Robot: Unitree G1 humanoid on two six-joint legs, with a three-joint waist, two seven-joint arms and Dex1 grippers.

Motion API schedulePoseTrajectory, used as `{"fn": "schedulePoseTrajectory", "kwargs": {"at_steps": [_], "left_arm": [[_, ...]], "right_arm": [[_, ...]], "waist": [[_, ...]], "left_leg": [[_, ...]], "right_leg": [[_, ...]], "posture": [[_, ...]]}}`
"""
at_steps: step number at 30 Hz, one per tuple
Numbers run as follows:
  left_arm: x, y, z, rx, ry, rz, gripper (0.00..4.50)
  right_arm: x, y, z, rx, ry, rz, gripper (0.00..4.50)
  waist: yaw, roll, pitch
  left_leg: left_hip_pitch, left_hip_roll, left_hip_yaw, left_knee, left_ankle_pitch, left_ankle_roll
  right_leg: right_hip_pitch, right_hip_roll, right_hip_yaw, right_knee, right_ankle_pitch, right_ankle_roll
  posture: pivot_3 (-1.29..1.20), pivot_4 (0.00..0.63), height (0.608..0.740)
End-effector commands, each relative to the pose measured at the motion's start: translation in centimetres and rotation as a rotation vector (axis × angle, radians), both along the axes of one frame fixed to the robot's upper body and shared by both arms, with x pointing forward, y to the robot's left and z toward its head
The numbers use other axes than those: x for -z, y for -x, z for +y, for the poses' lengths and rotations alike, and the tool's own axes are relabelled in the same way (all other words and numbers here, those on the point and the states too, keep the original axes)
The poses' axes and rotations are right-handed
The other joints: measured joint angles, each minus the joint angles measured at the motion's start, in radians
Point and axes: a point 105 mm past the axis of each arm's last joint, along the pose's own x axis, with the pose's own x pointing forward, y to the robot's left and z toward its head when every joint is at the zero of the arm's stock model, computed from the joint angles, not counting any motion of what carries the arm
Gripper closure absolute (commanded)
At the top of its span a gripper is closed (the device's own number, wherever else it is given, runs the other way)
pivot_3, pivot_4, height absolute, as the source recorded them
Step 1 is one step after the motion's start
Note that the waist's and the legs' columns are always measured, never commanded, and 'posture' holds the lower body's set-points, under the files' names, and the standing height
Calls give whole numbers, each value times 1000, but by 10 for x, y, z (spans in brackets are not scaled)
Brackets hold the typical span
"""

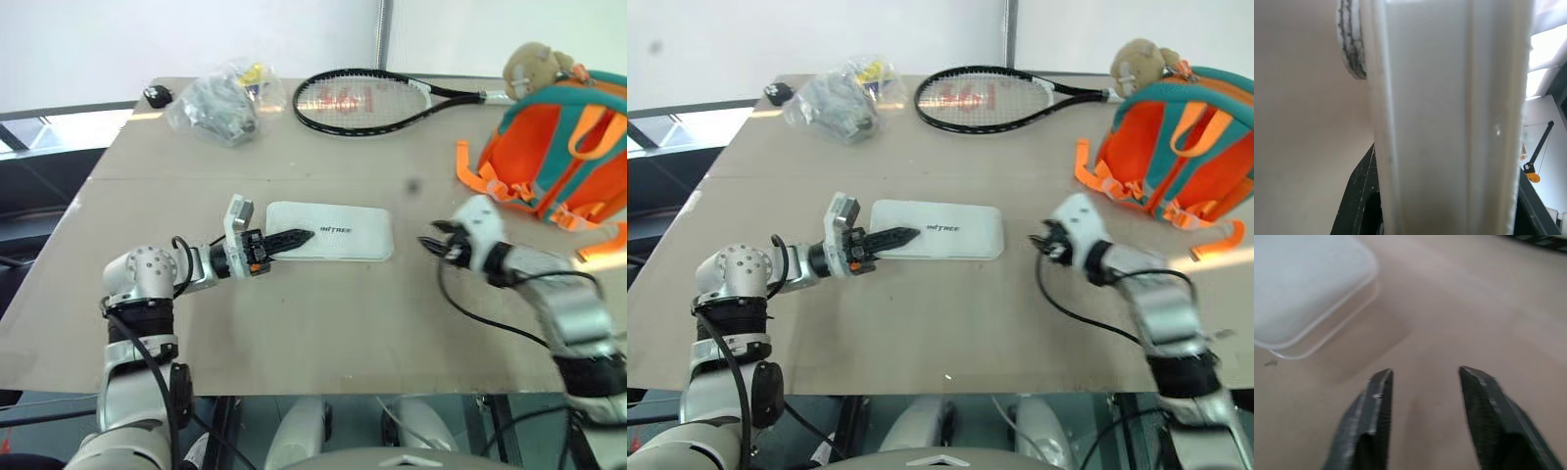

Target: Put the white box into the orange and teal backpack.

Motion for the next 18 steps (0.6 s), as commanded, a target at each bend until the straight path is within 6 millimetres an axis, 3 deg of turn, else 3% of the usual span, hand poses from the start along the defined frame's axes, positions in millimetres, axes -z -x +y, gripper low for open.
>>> {"fn": "schedulePoseTrajectory", "kwargs": {"at_steps": [1, 3, 7, 10, 12, 18], "left_arm": [[-27, 4, -8, 13, 62, -139, 3325], [-33, 5, -12, 7, 68, -180, 3325], [-45, 6, -21, -7, 48, -286, 3325], [-55, 9, -25, -7, 41, -356, 3325], [-60, 8, -28, -9, 33, -373, 3325], [-66, 1, -28, -60, -12, -407, 3325]], "right_arm": [[-45, 32, -37, 89, -67, -69, 751], [-54, 46, -58, 147, -77, -47, 0], [-60, 47, -105, 352, -70, -2, 0], [-66, 32, -129, 470, -101, -15, 0], [-72, 17, -134, 484, -142, -37, 0], [-83, -37, -121, 378, -184, -83, 0]], "waist": [[0, 0, 0], [1, 0, 0], [-5, -1, 0], [-8, -2, 0], [-8, -2, 0], [-7, -2, 0]], "left_leg": [[0, 0, 0, 0, 0, 0], [0, 0, 1, 0, 0, 0], [3, 1, 6, 0, 0, 1], [4, 1, 8, 0, 0, 1], [5, 1, 10, 0, -1, 1], [2, 2, 18, 1, 0, 2]], "right_leg": [[0, 0, 0, 0, 0, 0], [1, 0, 1, 0, 0, 1], [2, 0, 5, -1, 0, 1], [2, 1, 7, -1, 0, 1], [2, 1, 8, 0, 0, 1], [2, 2, 8, 0, 1, 1]], "posture": [[0, 150, 740], [0, 150, 740], [0, 150, 740], [0, 150, 740], [0, 150, 740], [0, 150, 740]]}}
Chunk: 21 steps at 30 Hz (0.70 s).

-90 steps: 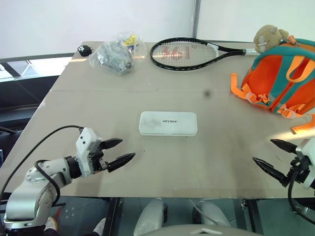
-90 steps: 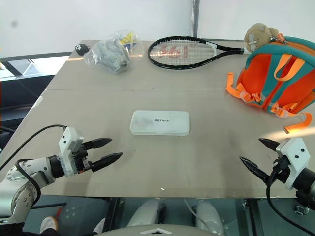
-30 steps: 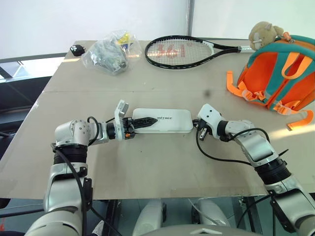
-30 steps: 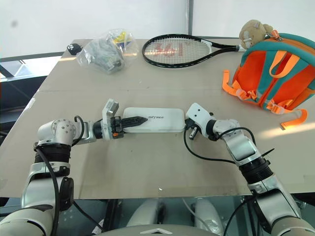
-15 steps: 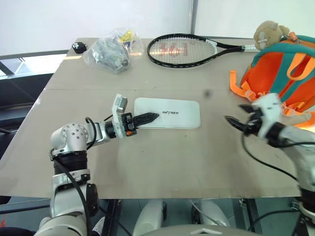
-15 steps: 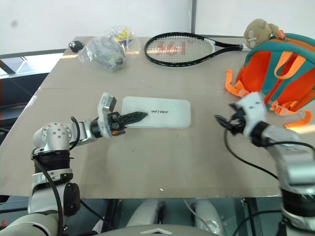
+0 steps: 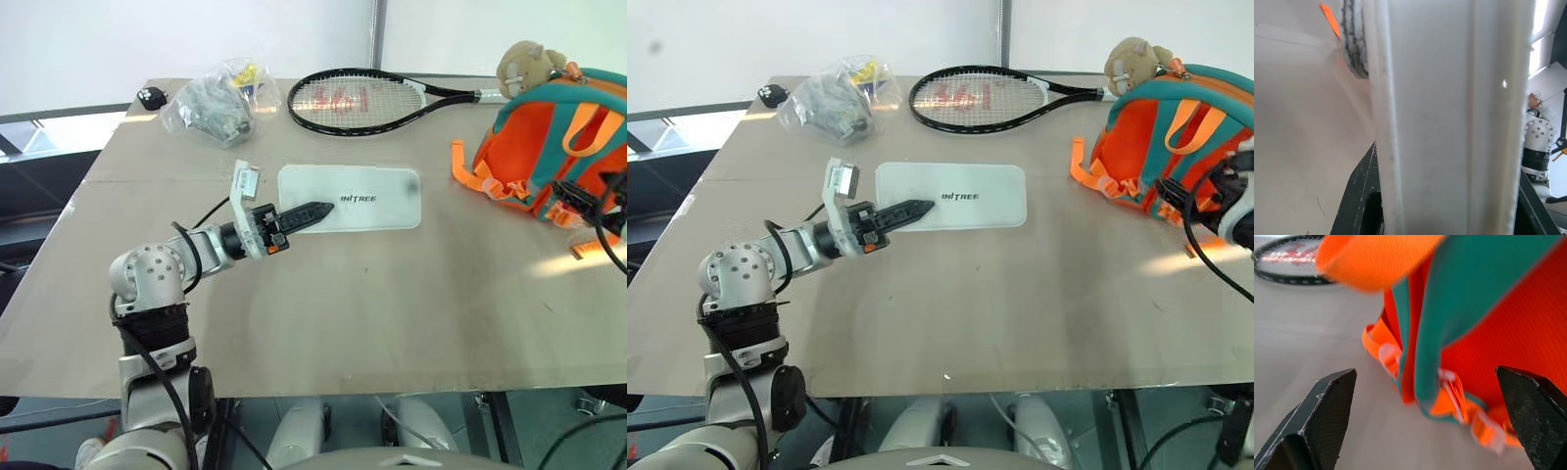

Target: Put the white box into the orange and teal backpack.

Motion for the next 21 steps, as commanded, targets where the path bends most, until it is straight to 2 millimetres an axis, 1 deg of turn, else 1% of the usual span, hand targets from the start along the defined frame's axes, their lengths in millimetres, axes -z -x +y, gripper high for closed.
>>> {"fn": "schedulePoseTrajectory", "kwargs": {"at_steps": [1, 3, 5, 6, 7, 8, 9, 10, 11, 13, 14, 15, 17, 18, 20, 21], "left_arm": [[-19, -1, 2, -33, 6, -96, 3325], [-20, -4, 6, -67, -1, -105, 3325], [-23, -6, 9, -111, -4, -124, 3325], [-24, -7, 10, -123, -3, -130, 3325], [-25, -8, 11, -144, -2, -142, 3325], [-26, -8, 11, -157, -1, -150, 3325], [-26, -12, 12, -200, -13, -171, 3325], [-26, -17, 14, -245, -17, -191, 3325], [-27, -21, 16, -289, -22, -209, 3325], [-30, -29, 19, -360, -25, -247, 3325], [-31, -31, 20, -378, -23, -259, 3325], [-37, -34, 22, -411, 19, -295, 3325], [-41, -37, 25, -437, 34, -334, 3325], [-43, -39, 28, -445, 50, -332, 3325], [-44, -42, 31, -450, 67, -323, 3325], [-48, -43, 34, -455, 85, -330, 3325]], "right_arm": [[-15, -21, 7, -54, 21, -73, 0], [-22, -38, 13, -79, 6, -106, 0], [-22, -49, 18, -104, 51, -118, 525], [-21, -51, 20, -112, 74, -122, 880], [-22, -55, 19, -107, 105, -139, 1468], [-23, -58, 18, -103, 123, -152, 1914], [-25, -59, 21, -119, 131, -184, 2268], [-27, -61, 22, -135, 126, -209, 2935], [-28, -62, 23, -148, 122, -223, 3393], [-26, -64, 29, -197, 106, -240, 4486], [-26, -64, 32, -225, 93, -247, 4486], [-33, -61, 40, -294, 46, -296, 4486], [-46, -53, 56, -416, -4, -366, 4486], [-55, -45, 69, -506, -33, -391, 4486], [-61, -37, 81, -598, -59, -405, 4486], [-65, -27, 91, -684, -79, -403, 4486]], "waist": [[2, 0, 0], [1, 0, 0], [1, 0, 1], [1, 0, 1], [3, 0, 1], [3, 0, 1], [5, 0, 1], [6, 0, 1], [6, 0, 1], [6, -1, 1], [6, -1, 1], [5, -1, 1], [4, -1, 1], [1, -1, 1], [0, -1, 1], [0, -1, 1]], "left_leg": [[-2, 1, 2, 1, 0, 0], [-3, 1, 4, 1, 0, 1], [-3, 1, 7, 2, 1, 2], [-4, 1, 7, 2, 1, 2], [-4, 2, 7, 2, 1, 2], [-5, 2, 7, 2, 1, 2], [-5, 2, 7, 2, 1, 2], [-6, 3, 8, 2, 1, 2], [-6, 4, 10, 3, 1, 2], [-6, 6, 14, 3, 1, 3], [-6, 6, 15, 3, 1, 3], [-6, 7, 16, 3, 1, 3], [-6, 7, 17, 3, 1, 3], [-6, 8, 18, 3, 1, 3], [-6, 10, 22, 3, 1, 3], [-7, 11, 24, 3, 1, 3]], "right_leg": [[0, 0, -2, 0, 0, 0], [0, 0, -2, 1, 0, 0], [0, -1, -2, 0, 0, 1], [0, -1, -2, 0, 0, 1], [0, -1, -3, 0, 1, 1], [0, -1, -4, 0, 1, 1], [0, -1, -5, 0, 1, 1], [0, -1, -5, 0, 1, 1], [0, -1, -5, 0, 1, 1], [0, -1, -6, -1, 1, 1], [0, -1, -6, -1, 1, 2], [0, -1, -6, -1, 1, 2], [0, -1, -6, 0, 1, 2], [0, -1, -6, -1, 1, 2], [0, 0, -5, -1, 1, 2], [0, 0, -6, -1, 1, 2]], "posture": [[0, 150, 740], [0, 150, 740], [0, 150, 740], [0, 150, 740], [0, 150, 740], [0, 150, 740], [0, 150, 740], [0, 150, 740], [0, 150, 740], [0, 150, 740], [0, 150, 740], [0, 150, 740], [0, 150, 740], [0, 150, 740], [0, 150, 740], [0, 150, 740]]}}
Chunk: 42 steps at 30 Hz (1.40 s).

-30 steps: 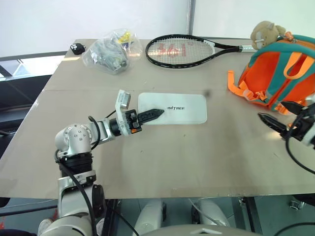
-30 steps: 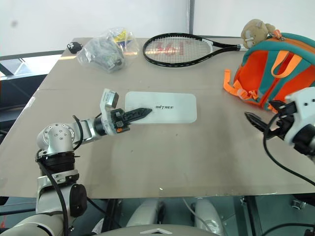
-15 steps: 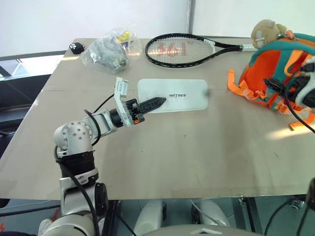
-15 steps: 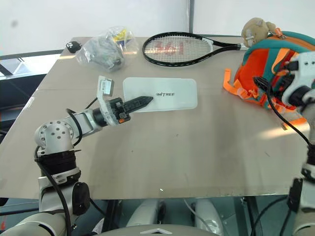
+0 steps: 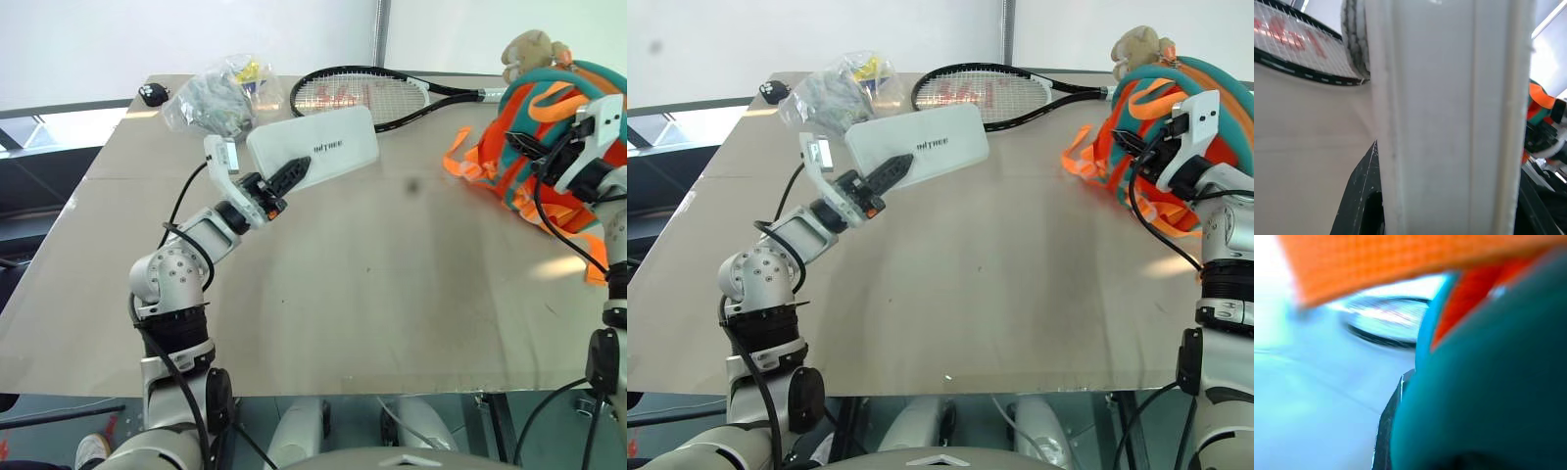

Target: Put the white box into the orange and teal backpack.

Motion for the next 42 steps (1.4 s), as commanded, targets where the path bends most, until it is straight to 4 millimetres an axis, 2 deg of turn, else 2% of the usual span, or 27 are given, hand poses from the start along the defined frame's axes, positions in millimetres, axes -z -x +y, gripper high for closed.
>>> {"fn": "schedulePoseTrajectory", "kwargs": {"at_steps": [1, 3, 5, 7, 8, 11, 14, 18, 22, 30, 35, 39, 42], "left_arm": [[-28, -1, 14, -22, 61, -103, 3325], [-33, -3, 18, -32, 71, -115, 3325], [-34, -3, 22, -30, 65, -115, 3325], [-34, -2, 27, -24, 61, -116, 3325], [-34, 0, 29, -15, 58, -121, 3325], [-37, 4, 28, 46, 53, -134, 3325], [-40, 12, 18, 155, 30, -155, 3325], [-40, 23, -7, 326, -53, -206, 3325], [-43, 21, -31, 422, -133, -292, 3325], [-38, 33, -69, 625, -322, -513, 3325], [-31, 45, -79, 723, -429, -645, 3325], [-24, 54, -80, 795, -480, -696, 3325], [-20, 58, -80, 822, -508, -715, 3325]], "right_arm": [[-48, 37, 32, -273, -34, -133, 4486], [-49, 56, 46, -392, -35, -103, 4486], [-33, 76, 53, -457, 18, -32, 4486], [-6, 96, 52, -481, 96, 74, 4486], [2, 104, 50, -480, 106, 112, 4486], [8, 118, 40, -459, 102, 164, 4486], [14, 124, 30, -421, 134, 192, 4486], [20, 132, 25, -414, 170, 219, 4486], [19, 144, 24, -451, 180, 224, 4486], [22, 161, 15, -459, 215, 269, 4486], [16, 162, 10, -423, 205, 244, 4486], [-2, 156, 12, -399, 101, 185, 4486], [-4, 156, 13, -400, 68, 191, 4486]], "waist": [[1, 0, 0], [1, 0, 0], [7, 0, 0], [21, 0, 0], [26, 0, 0], [34, 0, 1], [36, 0, 1], [36, -1, 1], [36, 0, 1], [36, 0, 1], [51, 0, 1], [53, -1, 1], [54, 0, 1]], "left_leg": [[-1, 1, 2, 0, 0, 0], [-3, 5, 7, 2, 0, 0], [-10, 8, 7, 12, 0, 0], [-12, 9, 6, 13, 0, 0], [-13, 8, 5, 13, -1, 1], [-14, 6, 4, 13, -2, 4], [-13, 5, 1, 13, -3, 7], [-7, 5, -1, 13, -3, 8], [-7, 5, -1, 12, -3, 8], [-11, 5, 7, 13, -3, 8], [-11, 5, 6, 13, -3, 8], [-9, 6, 3, 13, -3, 8], [-10, 6, 2, 13, -3, 8]], "right_leg": [[0, 0, 0, 0, 0, 0], [0, 1, -2, 0, 0, 0], [-1, 4, -4, 0, 0, 0], [-1, 5, -3, 0, 0, 0], [-1, 5, -3, 1, 0, 0], [-1, 4, -2, 0, 0, 0], [-1, 1, -2, -1, 0, 0], [2, 0, -3, -5, 1, 3], [4, 2, -3, -7, 1, 3], [5, 6, -3, -6, 1, 3], [5, 7, -4, -6, 2, 3], [6, 7, -3, -6, 2, 3], [6, 7, -3, -6, 2, 3]], "posture": [[0, 150, 740], [0, 150, 740], [0, 150, 740], [0, 150, 740], [0, 150, 740], [0, 150, 740], [0, 150, 740], [0, 150, 740], [0, 150, 740], [0, 150, 740], [0, 150, 740], [0, 150, 740], [0, 150, 740]]}}
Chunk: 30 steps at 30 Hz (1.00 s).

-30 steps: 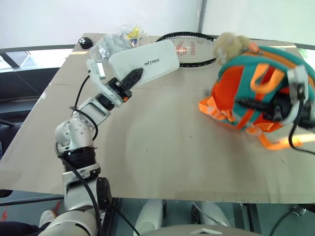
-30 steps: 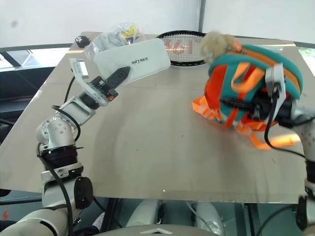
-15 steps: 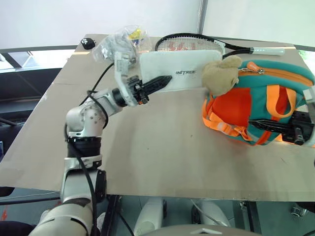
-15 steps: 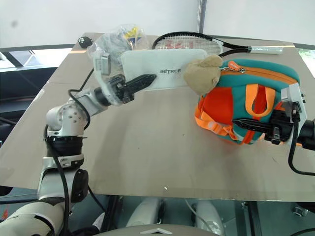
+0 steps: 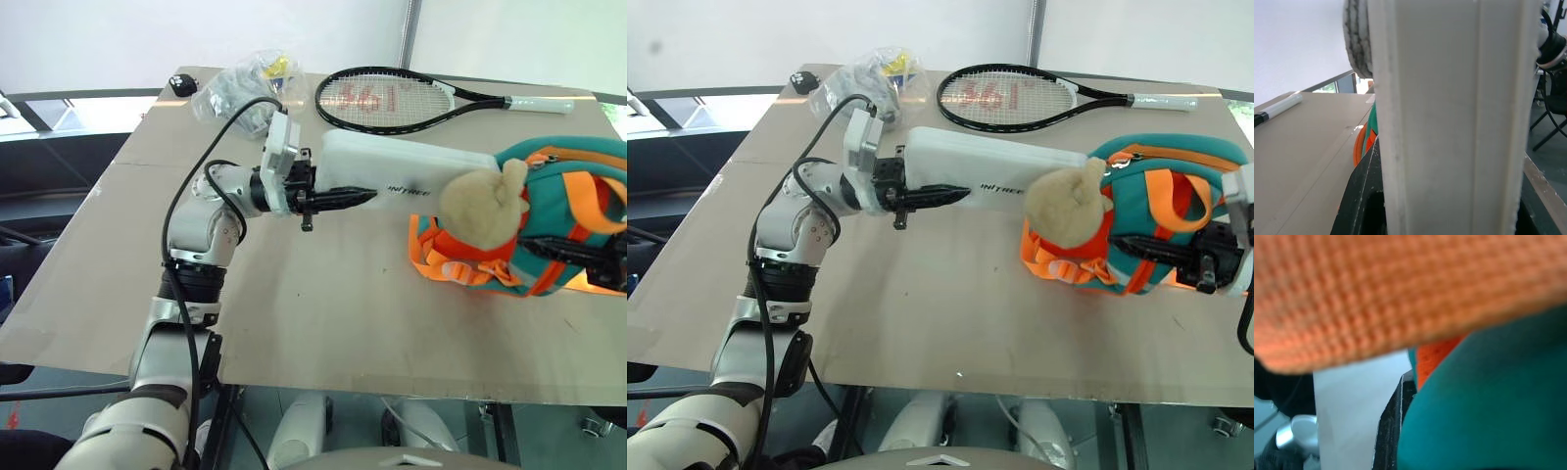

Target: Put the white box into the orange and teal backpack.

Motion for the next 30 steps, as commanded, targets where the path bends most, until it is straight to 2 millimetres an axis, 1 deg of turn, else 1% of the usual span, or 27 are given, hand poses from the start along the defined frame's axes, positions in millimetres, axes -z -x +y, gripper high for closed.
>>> {"fn": "schedulePoseTrajectory", "kwargs": {"at_steps": [1, 4, 7, 8, 12, 15, 19, 21, 23, 24, 26, 27, 28, 29, 30], "left_arm": [[3, 12, -6, 77, -68, -77, 3325], [6, 13, -10, 88, -87, -91, 3325], [14, 10, -17, 58, -142, -119, 3325], [14, 3, -26, 7, -149, -109, 3325], [20, -13, -57, -89, -197, -96, 3325], [19, -13, -81, -75, -187, -76, 3325], [22, -15, -108, -52, -225, -110, 3325], [25, -15, -128, -31, -250, -116, 3325], [34, -15, -155, -19, -285, -137, 3325], [39, -17, -165, -26, -300, -134, 3325], [44, -19, -173, -35, -311, -128, 3325], [43, -19, -173, -27, -316, -134, 2827], [42, -18, -173, -20, -318, -138, 2135], [33, -25, -164, -50, -285, -146, 2135], [26, -30, -157, -74, -260, -152, 1638]], "right_arm": [[-16, 5, 2, -2, -24, -50, 4486], [-16, 9, 8, -28, -25, -44, 4486], [-16, 14, 15, -61, -10, -36, 4486], [-15, 18, 19, -86, -6, -29, 4486], [-12, 26, 37, -161, -4, -17, 4486], [-12, 28, 46, -199, -17, -14, 4486], [-11, 29, 50, -221, -27, -4, 4486], [-10, 29, 51, -224, -30, -1, 4486], [-9, 30, 51, -221, -42, 0, 4486], [-9, 30, 51, -216, -46, -1, 4486], [-9, 30, 51, -210, -49, -3, 4486], [-8, 28, 49, -189, -51, -6, 4498], [-8, 27, 48, -175, -52, -7, 4500], [-9, 25, 45, -153, -60, -13, 4500], [-9, 24, 43, -139, -66, -16, 4500]], "waist": [[1, 0, 0], [2, 0, 0], [1, 0, 0], [3, 0, 0], [7, 0, 0], [3, 0, 0], [2, 0, 0], [3, 0, 0], [9, -1, 0], [15, -1, 0], [19, -1, 1], [18, -1, 1], [17, -1, 1], [14, -1, 1], [13, -1, 1]], "left_leg": [[0, 0, 0, 0, 0, 0], [-1, 0, 1, 0, 0, 0], [-1, 0, 1, 0, 0, 0], [-1, 0, 0, 0, 0, 0], [-1, -1, -3, 2, 0, 0], [-1, -1, -5, 2, 0, 1], [-1, 0, 2, 2, 0, 1], [-1, 0, 3, 2, 0, 1], [-1, 0, 3, 2, 0, 1], [-1, 0, 3, 2, 0, 1], [-2, -1, 3, 2, -1, 2], [-2, -1, 4, 2, 0, 2], [-2, -1, 5, 2, 0, 2], [-2, -1, 5, 1, 0, 2], [-2, 0, 6, 1, 0, 2]], "right_leg": [[0, 0, -1, 0, 0, 0], [0, 1, -1, 0, 0, 0], [0, 1, -1, 1, 0, 0], [0, 1, -1, 1, 0, 0], [2, 1, -2, 0, 0, 0], [3, 1, -1, 0, 0, 0], [3, 3, 0, 0, 0, 0], [3, 3, 0, 0, 0, 0], [3, 3, 0, 0, 0, 0], [4, 3, -1, 0, 0, 0], [3, 2, 0, -1, 0, 1], [3, 2, 1, -1, 0, 1], [3, 2, 1, -1, 0, 1], [3, 2, 1, -1, 0, 1], [3, 2, 1, -1, 0, 1]], "posture": [[0, 150, 740], [0, 150, 740], [0, 150, 740], [0, 150, 740], [0, 150, 740], [0, 150, 740], [0, 150, 740], [0, 150, 740], [0, 150, 740], [0, 150, 740], [0, 150, 740], [0, 150, 740], [0, 150, 740], [0, 150, 740], [0, 150, 740]]}}
